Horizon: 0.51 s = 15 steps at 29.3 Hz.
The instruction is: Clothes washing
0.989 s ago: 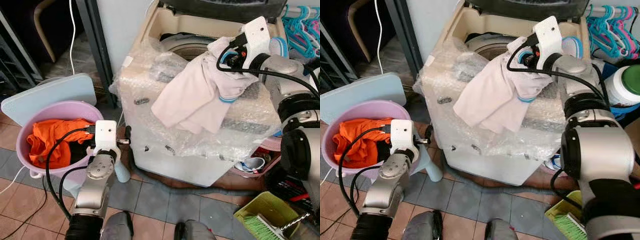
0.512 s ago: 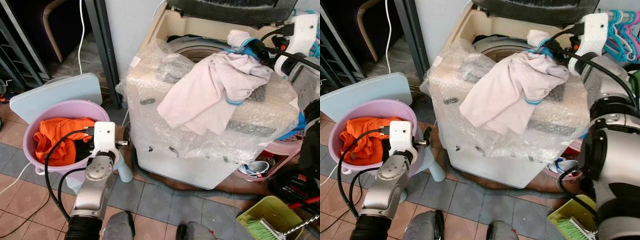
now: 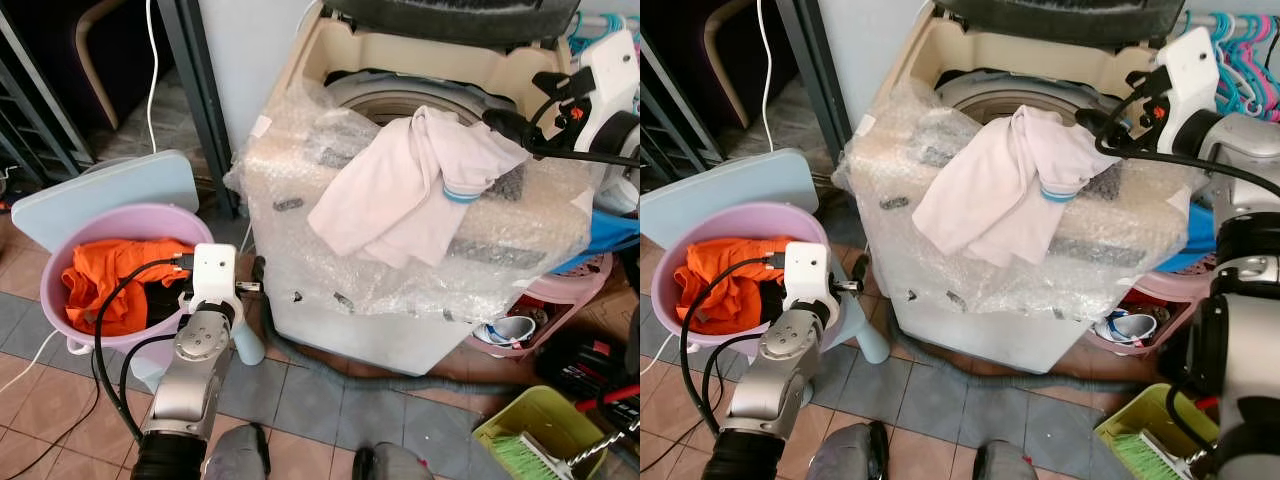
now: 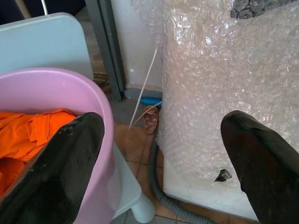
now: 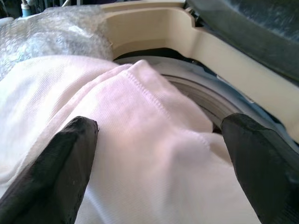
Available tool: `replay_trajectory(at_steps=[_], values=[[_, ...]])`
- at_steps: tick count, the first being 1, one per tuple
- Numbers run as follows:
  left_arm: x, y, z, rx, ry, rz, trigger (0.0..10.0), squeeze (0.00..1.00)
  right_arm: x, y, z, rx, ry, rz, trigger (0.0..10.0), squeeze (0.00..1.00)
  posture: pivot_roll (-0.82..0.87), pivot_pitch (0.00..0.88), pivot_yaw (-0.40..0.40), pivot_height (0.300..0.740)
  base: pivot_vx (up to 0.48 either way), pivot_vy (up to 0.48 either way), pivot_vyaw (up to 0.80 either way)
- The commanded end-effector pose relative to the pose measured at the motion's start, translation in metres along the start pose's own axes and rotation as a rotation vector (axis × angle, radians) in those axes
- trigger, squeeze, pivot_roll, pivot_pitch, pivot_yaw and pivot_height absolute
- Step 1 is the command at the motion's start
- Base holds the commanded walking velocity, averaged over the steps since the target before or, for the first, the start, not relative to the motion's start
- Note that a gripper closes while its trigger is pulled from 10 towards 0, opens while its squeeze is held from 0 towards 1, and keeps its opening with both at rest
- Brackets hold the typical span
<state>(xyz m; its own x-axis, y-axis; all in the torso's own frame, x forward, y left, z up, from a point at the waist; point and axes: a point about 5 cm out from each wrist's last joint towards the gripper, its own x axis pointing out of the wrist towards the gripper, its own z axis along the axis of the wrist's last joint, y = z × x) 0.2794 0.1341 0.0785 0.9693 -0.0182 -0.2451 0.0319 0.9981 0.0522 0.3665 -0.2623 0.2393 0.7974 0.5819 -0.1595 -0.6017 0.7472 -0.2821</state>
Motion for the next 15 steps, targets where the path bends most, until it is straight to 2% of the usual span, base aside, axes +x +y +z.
replay_trajectory(at_steps=[1, 3, 5, 8, 9, 11, 12, 13, 15], values=[[-0.001, 0.002, -0.002, 0.008, 0.010, 0.005, 10.0, 0.00, 0.002, 0.011, 0.008, 0.005, -0.041, 0.092, 10.0, 1.00, -0.01, 0.095, 0.018, 0.740, 0.000, 0.000, 0.00], [-0.001, 0.002, -0.001, 0.008, 0.008, 0.006, 10.0, 0.00, 0.003, 0.031, 0.002, 0.023, -0.045, 0.192, 10.0, 1.00, -0.01, 0.095, 0.022, 0.740, 0.000, 0.000, 0.00], [-0.002, 0.003, -0.001, 0.008, 0.007, 0.005, 10.0, 0.00, 0.004, 0.042, -0.003, 0.030, -0.037, 0.243, 10.0, 1.00, -0.02, 0.095, 0.023, 0.740, 0.000, 0.000, 0.00], [-0.001, 0.003, -0.001, 0.009, 0.006, 0.003, 10.0, 0.00, 0.006, 0.049, -0.006, 0.038, -0.036, 0.262, 10.0, 1.00, -0.02, 0.095, 0.024, 0.740, 0.000, 0.000, 0.00], [-0.001, 0.002, 0.000, 0.011, 0.004, 0.001, 10.0, 0.00, 0.009, 0.058, -0.009, 0.059, -0.048, 0.273, 10.0, 1.00, -0.02, 0.095, 0.024, 0.740, 0.000, 0.000, 0.00], [0.000, 0.002, 0.001, 0.011, 0.002, 0.000, 10.0, 0.00, 0.011, 0.064, -0.010, 0.078, -0.057, 0.282, 10.0, 1.00, -0.02, 0.096, 0.024, 0.740, 0.000, 0.000, 0.00], [0.000, 0.002, 0.001, 0.011, 0.001, 0.000, 10.0, 0.00, 0.011, 0.070, -0.011, 0.087, -0.065, 0.287, 10.0, 0.98, -0.02, 0.096, 0.025, 0.740, 0.000, 0.000, 0.00], [0.000, 0.002, 0.001, 0.012, 0.001, 0.000, 10.0, 0.00, 0.012, 0.072, -0.011, 0.104, -0.073, 0.287, 10.0, 0.75, -0.02, 0.097, 0.026, 0.740, 0.000, 0.000, 0.00], [0.000, 0.002, 0.001, 0.012, 0.001, 0.000, 10.0, 0.00, 0.012, 0.076, -0.010, 0.129, -0.085, 0.290, 10.0, 0.74, -0.02, 0.096, 0.026, 0.740, 0.000, 0.000, 0.00]])
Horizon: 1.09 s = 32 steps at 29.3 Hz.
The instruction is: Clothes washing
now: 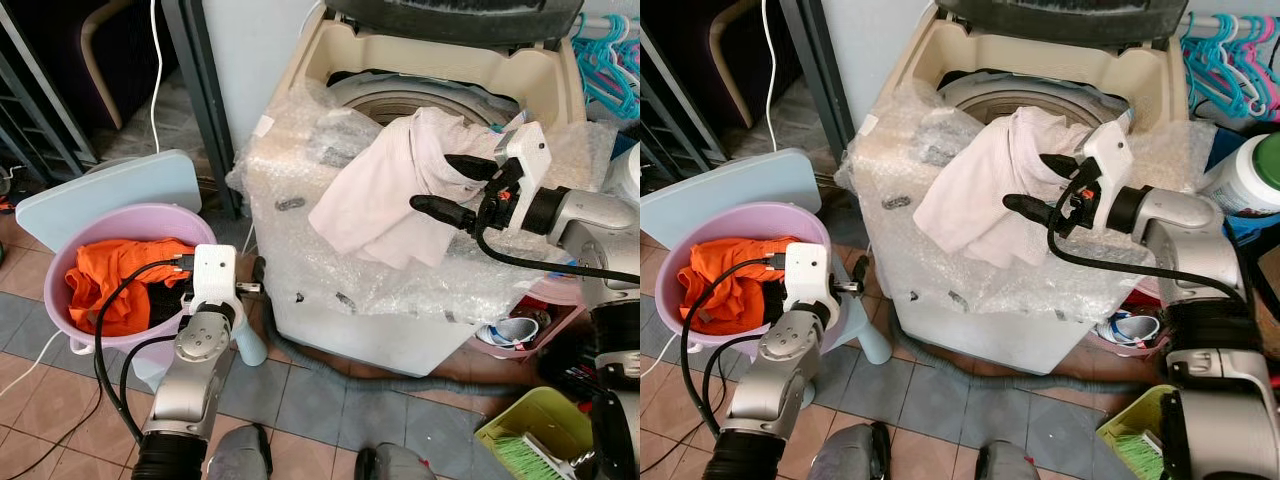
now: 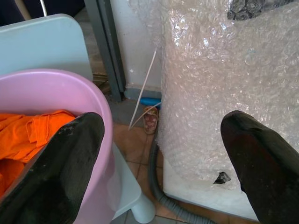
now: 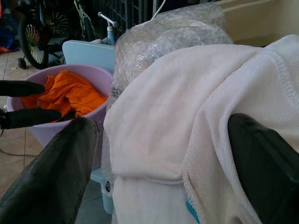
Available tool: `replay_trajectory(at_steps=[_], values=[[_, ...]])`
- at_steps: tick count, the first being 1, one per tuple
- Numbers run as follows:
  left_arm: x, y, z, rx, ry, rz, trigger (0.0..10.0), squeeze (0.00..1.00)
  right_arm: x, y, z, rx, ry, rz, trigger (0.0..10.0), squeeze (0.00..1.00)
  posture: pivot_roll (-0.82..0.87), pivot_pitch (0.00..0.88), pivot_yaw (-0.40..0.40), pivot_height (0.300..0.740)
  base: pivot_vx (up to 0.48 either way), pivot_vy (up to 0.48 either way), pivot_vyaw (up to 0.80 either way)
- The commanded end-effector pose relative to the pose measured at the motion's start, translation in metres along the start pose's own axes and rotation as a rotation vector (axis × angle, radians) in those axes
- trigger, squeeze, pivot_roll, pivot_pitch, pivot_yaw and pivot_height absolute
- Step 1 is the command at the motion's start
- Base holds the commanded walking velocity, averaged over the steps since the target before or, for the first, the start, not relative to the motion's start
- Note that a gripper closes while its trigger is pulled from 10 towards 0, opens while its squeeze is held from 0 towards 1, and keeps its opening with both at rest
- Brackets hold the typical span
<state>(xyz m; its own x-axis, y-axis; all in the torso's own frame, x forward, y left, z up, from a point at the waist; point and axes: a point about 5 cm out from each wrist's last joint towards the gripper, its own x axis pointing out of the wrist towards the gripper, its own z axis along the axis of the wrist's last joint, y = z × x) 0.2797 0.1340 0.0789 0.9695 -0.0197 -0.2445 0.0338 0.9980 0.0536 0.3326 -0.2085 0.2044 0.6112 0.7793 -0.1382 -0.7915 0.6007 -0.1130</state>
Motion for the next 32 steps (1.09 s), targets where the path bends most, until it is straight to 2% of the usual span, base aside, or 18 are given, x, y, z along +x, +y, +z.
replay_trajectory(at_steps=[1, 2, 5, 6, 7, 8, 14, 20, 22, 23, 24, 25, 27, 29, 30, 32], values=[[0.000, 0.002, 0.000, 0.010, 0.001, 0.002, 10.0, 0.00, 0.004, 0.008, 0.003, 0.032, -0.033, 0.033, 10.0, 0.74, -0.02, 0.096, 0.026, 0.740, 0.000, 0.000, 0.00], [0.000, 0.002, 0.000, 0.010, 0.002, 0.003, 10.0, 0.00, 0.005, 0.013, 0.002, 0.076, -0.062, 0.042, 10.0, 0.74, -0.01, 0.095, 0.027, 0.740, 0.000, 0.000, 0.00], [0.000, 0.002, 0.000, 0.010, 0.002, 0.003, 10.0, 0.00, 0.006, 0.016, 0.000, 0.079, -0.058, 0.043, 10.0, 0.74, -0.01, 0.093, 0.028, 0.740, 0.000, 0.000, 0.00], [0.000, 0.002, 0.000, 0.011, 0.001, 0.002, 10.0, 0.00, 0.006, 0.019, -0.001, 0.080, -0.057, 0.050, 10.0, 0.53, -0.01, 0.093, 0.027, 0.740, 0.000, 0.000, 0.00], [0.000, 0.002, 0.000, 0.012, 0.001, 0.002, 10.0, 0.00, 0.006, 0.020, 0.001, 0.103, -0.076, 0.050, 10.0, 0.04, -0.01, 0.091, 0.027, 0.740, 0.000, 0.000, 0.00], [0.000, 0.002, 0.000, 0.012, 0.001, 0.003, 10.0, 0.00, 0.004, 0.019, 0.005, 0.145, -0.109, 0.050, 10.0, 0.00, -0.01, 0.091, 0.027, 0.740, 0.000, 0.000, 0.00], [0.001, 0.002, 0.000, 0.014, 0.001, 0.002, 10.0, 0.00, -0.003, 0.019, 0.008, 0.260, -0.190, 0.069, 10.0, 0.00, -0.01, 0.087, 0.025, 0.740, 0.000, 0.000, 0.00], [0.001, 0.002, 0.000, 0.014, 0.000, 0.002, 10.0, 0.00, -0.004, 0.027, 0.002, 0.268, -0.163, 0.094, 10.0, 0.00, -0.01, 0.084, 0.025, 0.740, 0.000, 0.000, 0.00], [0.001, 0.002, 0.000, 0.014, -0.002, 0.002, 10.0, 0.00, -0.005, 0.033, 0.001, 0.242, -0.208, 0.091, 10.0, 0.00, -0.01, 0.084, 0.026, 0.740, 0.000, 0.000, 0.00], [0.001, 0.002, 0.001, 0.014, -0.003, 0.002, 10.0, 0.00, -0.006, 0.031, 0.005, 0.267, -0.258, 0.072, 10.0, 0.00, -0.01, 0.084, 0.026, 0.740, 0.000, 0.000, 0.00], [0.001, 0.002, 0.001, 0.014, -0.003, 0.002, 10.0, 0.00, -0.006, 0.031, 0.005, 0.267, -0.258, 0.072, 10.0, 0.00, -0.01, 0.084, 0.026, 0.740, 0.000, 0.000, 0.00], [0.001, 0.002, 0.000, 0.013, -0.004, 0.001, 10.0, 0.00, -0.008, 0.031, 0.015, 0.321, -0.345, 0.082, 10.0, 0.00, -0.02, 0.085, 0.028, 0.740, 0.000, 0.000, 0.00], [0.001, 0.002, 0.000, 0.013, -0.005, -0.001, 10.0, 0.00, -0.011, 0.039, 0.023, 0.350, -0.408, 0.145, 10.0, 0.00, -0.02, 0.086, 0.029, 0.740, 0.000, 0.000, 0.00], [0.001, 0.002, 0.001, 0.012, -0.006, -0.002, 10.0, 0.00, -0.012, 0.044, 0.023, 0.352, -0.411, 0.178, 10.0, 0.00, -0.02, 0.086, 0.029, 0.740, 0.000, 0.000, 0.00], [0.001, 0.002, 0.001, 0.012, -0.007, -0.003, 10.0, 0.00, -0.011, 0.052, 0.021, 0.351, -0.378, 0.220, 10.0, 0.00, -0.02, 0.087, 0.030, 0.740, 0.000, 0.000, 0.00], [0.001, 0.002, 0.001, 0.010, -0.009, -0.004, 10.0, 0.00, -0.009, 0.056, 0.019, 0.349, -0.355, 0.239, 10.0, 0.00, -0.02, 0.087, 0.030, 0.740, 0.000, 0.000, 0.00]])
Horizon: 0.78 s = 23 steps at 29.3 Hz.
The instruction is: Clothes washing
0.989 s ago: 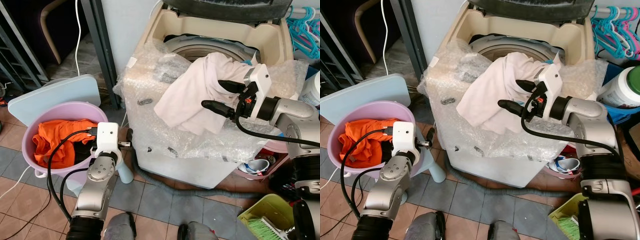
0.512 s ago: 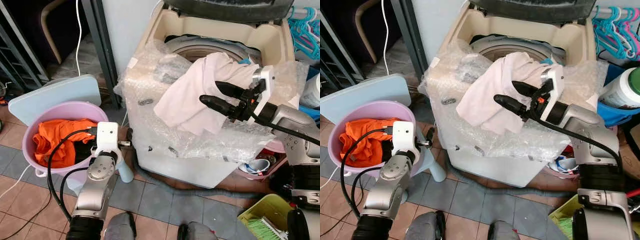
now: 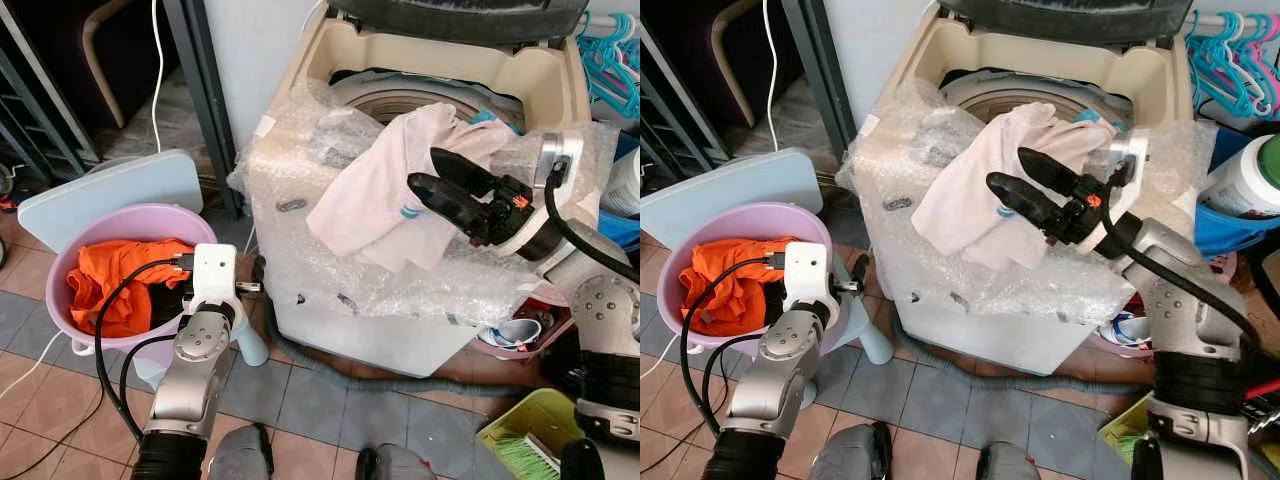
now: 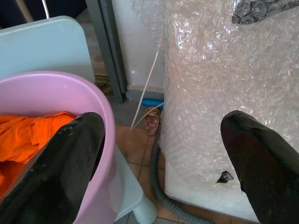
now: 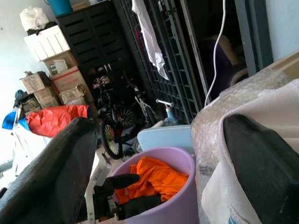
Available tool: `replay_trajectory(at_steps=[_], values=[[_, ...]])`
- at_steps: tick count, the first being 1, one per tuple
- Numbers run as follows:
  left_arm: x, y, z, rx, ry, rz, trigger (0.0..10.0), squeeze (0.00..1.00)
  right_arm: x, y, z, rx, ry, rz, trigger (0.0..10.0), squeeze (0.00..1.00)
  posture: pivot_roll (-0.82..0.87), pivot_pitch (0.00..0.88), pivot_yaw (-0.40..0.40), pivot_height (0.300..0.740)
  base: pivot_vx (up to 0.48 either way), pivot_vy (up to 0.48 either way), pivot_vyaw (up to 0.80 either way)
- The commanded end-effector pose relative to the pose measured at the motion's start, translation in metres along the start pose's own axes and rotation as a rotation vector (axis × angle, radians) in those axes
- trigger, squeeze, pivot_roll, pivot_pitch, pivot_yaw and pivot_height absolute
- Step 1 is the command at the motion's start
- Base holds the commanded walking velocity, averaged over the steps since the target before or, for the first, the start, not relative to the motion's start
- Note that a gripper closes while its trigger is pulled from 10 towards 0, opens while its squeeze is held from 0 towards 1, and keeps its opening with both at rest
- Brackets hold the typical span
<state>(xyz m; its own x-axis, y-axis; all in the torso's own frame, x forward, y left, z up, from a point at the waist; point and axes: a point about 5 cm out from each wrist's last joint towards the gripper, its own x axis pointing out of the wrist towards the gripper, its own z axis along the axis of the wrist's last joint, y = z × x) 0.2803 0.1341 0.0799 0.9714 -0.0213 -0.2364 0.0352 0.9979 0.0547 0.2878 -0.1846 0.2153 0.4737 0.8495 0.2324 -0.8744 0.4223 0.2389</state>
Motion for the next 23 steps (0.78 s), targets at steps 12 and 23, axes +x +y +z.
replay_trajectory(at_steps=[12, 23], values=[[0.001, 0.000, 0.000, 0.007, -0.001, -0.004, 10.0, 0.00, -0.046, 0.028, -0.090, -0.064, 0.662, 0.169, 10.0, 0.00, -0.03, 0.086, 0.028, 0.740, 0.000, 0.000, 0.00], [0.003, 0.000, -0.002, 0.018, 0.016, -0.010, 10.0, 0.00, -0.059, -0.011, -0.137, -0.143, 0.809, -0.197, 10.0, 0.00, -0.02, 0.086, 0.029, 0.740, 0.000, 0.000, 0.00]])
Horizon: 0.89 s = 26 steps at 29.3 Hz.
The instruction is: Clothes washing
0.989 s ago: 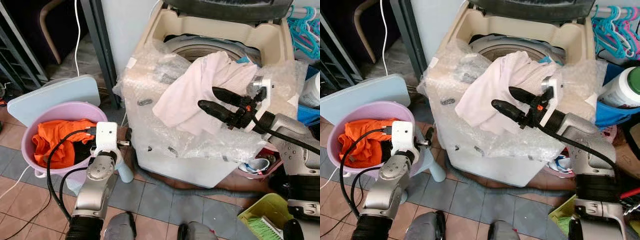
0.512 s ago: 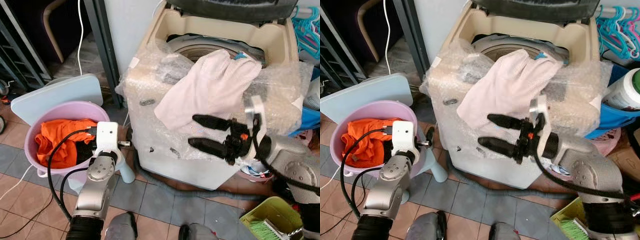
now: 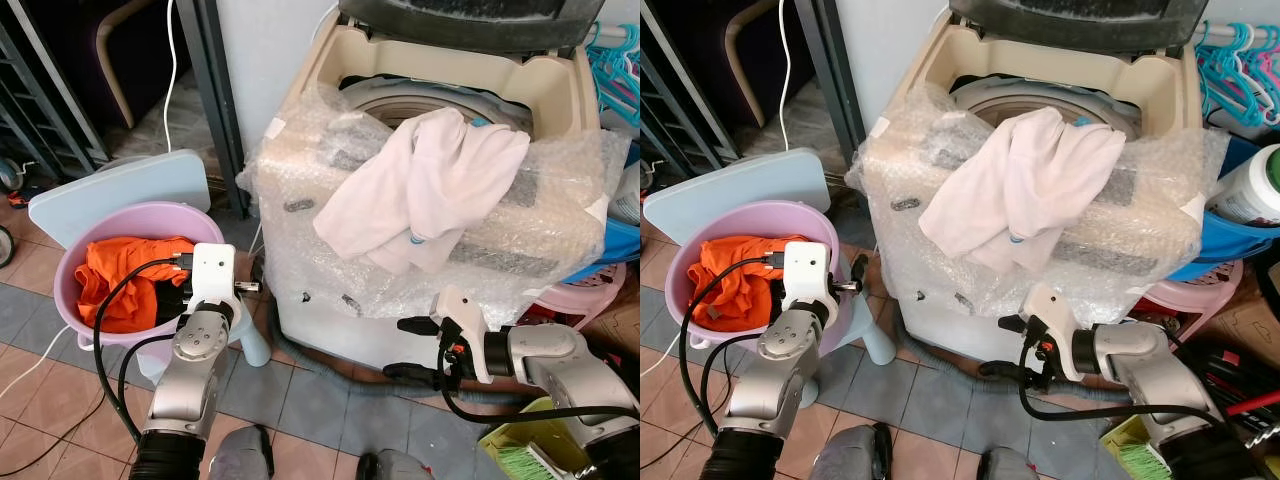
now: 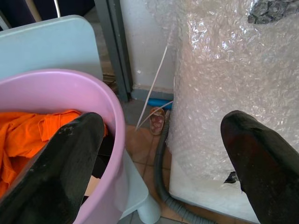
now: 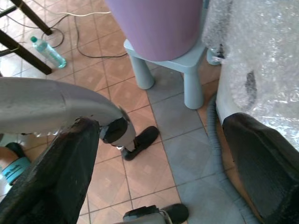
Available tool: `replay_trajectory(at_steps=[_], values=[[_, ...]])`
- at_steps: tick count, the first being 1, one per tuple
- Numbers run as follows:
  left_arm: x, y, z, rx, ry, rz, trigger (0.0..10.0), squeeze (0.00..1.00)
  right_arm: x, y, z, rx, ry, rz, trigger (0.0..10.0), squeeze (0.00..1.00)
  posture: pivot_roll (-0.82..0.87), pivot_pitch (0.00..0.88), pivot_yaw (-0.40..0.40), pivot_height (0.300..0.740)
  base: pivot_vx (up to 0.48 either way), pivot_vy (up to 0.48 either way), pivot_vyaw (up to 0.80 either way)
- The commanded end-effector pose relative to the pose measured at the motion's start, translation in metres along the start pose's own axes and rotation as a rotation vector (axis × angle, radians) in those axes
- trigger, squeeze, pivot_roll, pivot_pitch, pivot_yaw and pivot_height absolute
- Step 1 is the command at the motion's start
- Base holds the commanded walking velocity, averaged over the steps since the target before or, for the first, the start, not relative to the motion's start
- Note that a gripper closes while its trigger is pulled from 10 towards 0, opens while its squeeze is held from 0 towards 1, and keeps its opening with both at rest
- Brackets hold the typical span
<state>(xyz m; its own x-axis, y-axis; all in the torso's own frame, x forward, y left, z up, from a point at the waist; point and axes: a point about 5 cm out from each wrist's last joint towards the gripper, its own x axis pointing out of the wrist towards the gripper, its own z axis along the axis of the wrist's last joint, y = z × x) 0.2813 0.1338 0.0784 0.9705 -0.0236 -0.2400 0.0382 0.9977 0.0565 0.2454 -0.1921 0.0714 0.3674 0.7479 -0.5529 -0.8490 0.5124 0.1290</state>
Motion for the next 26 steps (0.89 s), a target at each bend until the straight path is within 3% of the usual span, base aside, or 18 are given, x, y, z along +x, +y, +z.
replay_trajectory(at_steps=[1, 3, 5, 7, 10, 17, 19, 22, 26], values=[[0.002, 0.001, -0.001, 0.016, 0.014, -0.006, 10.0, 0.00, 0.009, -0.020, 0.003, 0.034, -0.058, -0.211, 10.0, 0.00, -0.02, 0.086, 0.028, 0.740, 0.000, 0.000, 0.00], [0.002, 0.001, -0.001, 0.015, 0.013, -0.006, 10.0, 0.00, 0.010, -0.022, 0.004, 0.044, -0.073, -0.234, 10.0, 0.00, -0.02, 0.086, 0.028, 0.740, 0.000, 0.000, 0.00], [0.003, 0.000, 0.001, 0.010, 0.005, -0.006, 10.0, 0.00, 0.016, -0.029, 0.007, 0.089, -0.139, -0.349, 10.0, 0.00, -0.02, 0.084, 0.027, 0.740, 0.000, 0.000, 0.00], [0.003, 0.000, 0.002, 0.008, -0.001, -0.007, 10.0, 0.00, 0.021, -0.033, 0.008, 0.194, -0.206, -0.428, 10.0, 0.00, -0.02, 0.084, 0.026, 0.740, 0.000, 0.000, 0.00], [0.004, 0.000, 0.002, 0.006, -0.001, -0.008, 10.0, 0.00, 0.025, -0.032, 0.010, 0.260, -0.273, -0.506, 10.0, 0.00, -0.02, 0.086, 0.025, 0.740, 0.000, 0.000, 0.00], [0.004, -0.001, -0.001, 0.017, 0.035, -0.009, 10.0, 0.00, 0.033, -0.031, 0.000, 0.360, -0.265, -0.611, 10.0, 0.00, -0.03, 0.089, 0.027, 0.740, 0.000, 0.000, 0.00], [0.003, -0.002, -0.002, 0.028, 0.046, -0.020, 10.0, 0.00, 0.033, -0.034, -0.007, 0.396, -0.224, -0.708, 10.0, 0.00, -0.02, 0.092, 0.026, 0.740, 0.000, 0.000, 0.00], [0.002, -0.003, -0.003, 0.035, 0.047, -0.022, 10.0, 0.00, 0.032, -0.038, 0.004, 0.445, -0.306, -0.770, 10.0, 0.00, -0.02, 0.094, 0.029, 0.740, 0.000, 0.000, 0.00], [0.002, -0.003, -0.003, 0.037, 0.047, -0.022, 10.0, 0.00, 0.032, -0.039, 0.012, 0.435, -0.357, -0.771, 10.0, 0.00, -0.02, 0.095, 0.030, 0.740, 0.000, 0.000, 0.00]])
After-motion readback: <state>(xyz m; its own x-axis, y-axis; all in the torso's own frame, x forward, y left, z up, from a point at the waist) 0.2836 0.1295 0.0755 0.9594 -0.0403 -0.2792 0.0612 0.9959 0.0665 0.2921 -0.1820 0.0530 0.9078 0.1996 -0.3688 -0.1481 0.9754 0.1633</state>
